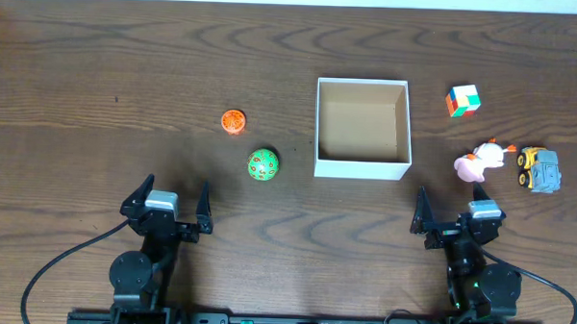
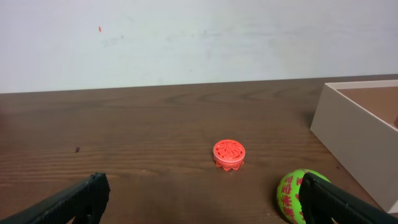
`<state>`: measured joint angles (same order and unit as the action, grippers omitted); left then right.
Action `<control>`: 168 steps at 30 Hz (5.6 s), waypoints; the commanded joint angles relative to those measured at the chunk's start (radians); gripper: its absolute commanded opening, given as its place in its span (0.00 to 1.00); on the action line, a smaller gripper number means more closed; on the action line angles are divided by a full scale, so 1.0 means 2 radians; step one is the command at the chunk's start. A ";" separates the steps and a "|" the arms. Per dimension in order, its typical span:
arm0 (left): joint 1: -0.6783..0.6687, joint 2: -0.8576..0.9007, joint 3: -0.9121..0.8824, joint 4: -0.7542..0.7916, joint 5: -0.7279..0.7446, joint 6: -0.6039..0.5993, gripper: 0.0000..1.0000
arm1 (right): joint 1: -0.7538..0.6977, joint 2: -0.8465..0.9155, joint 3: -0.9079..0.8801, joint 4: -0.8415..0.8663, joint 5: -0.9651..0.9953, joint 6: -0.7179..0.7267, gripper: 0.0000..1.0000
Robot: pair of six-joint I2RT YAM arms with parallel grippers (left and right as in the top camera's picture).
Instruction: Pack container
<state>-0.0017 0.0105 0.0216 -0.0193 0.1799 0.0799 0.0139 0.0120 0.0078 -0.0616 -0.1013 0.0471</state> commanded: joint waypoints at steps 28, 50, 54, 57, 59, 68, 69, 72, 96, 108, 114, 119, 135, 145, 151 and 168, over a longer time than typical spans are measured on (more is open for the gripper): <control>0.002 -0.003 -0.009 -0.017 0.006 0.007 0.98 | -0.003 -0.002 0.062 0.034 -0.079 0.021 0.99; 0.002 -0.003 -0.009 -0.017 0.006 0.007 0.98 | -0.018 0.603 0.758 -0.476 -0.057 -0.071 0.99; 0.002 -0.003 -0.009 -0.017 0.006 0.007 0.98 | -0.019 0.702 0.876 -0.573 -0.090 -0.069 0.98; 0.002 -0.003 -0.009 -0.017 0.006 0.007 0.98 | -0.019 0.739 0.898 -0.607 -0.137 -0.069 0.99; 0.002 -0.003 -0.009 -0.017 0.006 0.007 0.98 | -0.019 0.755 0.896 -0.607 -0.126 -0.070 0.99; 0.002 -0.003 -0.009 -0.017 0.006 0.007 0.98 | -0.048 0.791 0.905 -0.526 0.048 -0.069 0.99; 0.002 -0.003 -0.009 -0.017 0.006 0.007 0.98 | -0.059 0.800 0.909 -0.529 0.052 -0.069 0.99; 0.002 -0.003 -0.009 -0.017 0.006 0.007 0.98 | -0.088 0.835 0.919 -0.542 0.047 -0.069 0.98; 0.002 -0.003 -0.009 -0.017 0.006 0.007 0.98 | -0.105 1.010 0.925 -0.479 0.051 -0.201 0.99; 0.002 -0.003 -0.009 -0.017 0.006 0.007 0.98 | -0.105 1.091 0.925 -0.456 0.060 -0.230 0.99; 0.002 -0.003 -0.009 -0.017 0.006 0.007 0.98 | -0.105 1.114 0.925 -0.443 0.043 -0.230 0.99; 0.002 -0.003 -0.009 -0.017 0.006 0.007 0.98 | -0.105 1.121 0.925 -0.435 0.030 -0.230 0.99; 0.002 -0.003 -0.009 -0.017 0.006 0.007 0.98 | -0.105 1.139 0.923 -0.410 0.008 -0.226 0.98; 0.002 -0.003 -0.009 -0.017 0.006 0.007 0.98 | -0.105 1.140 0.923 -0.404 0.008 -0.226 0.86; 0.002 -0.003 -0.009 -0.017 0.006 0.007 0.98 | -0.105 1.140 0.923 -0.402 0.008 -0.218 0.64; 0.002 -0.003 -0.009 -0.017 0.006 0.007 0.98 | -0.105 1.140 0.923 -0.393 0.007 -0.196 0.54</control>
<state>-0.0017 0.0105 0.0216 -0.0193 0.1799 0.0803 -0.1963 2.2845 1.8484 -0.8558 -0.0784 -0.3759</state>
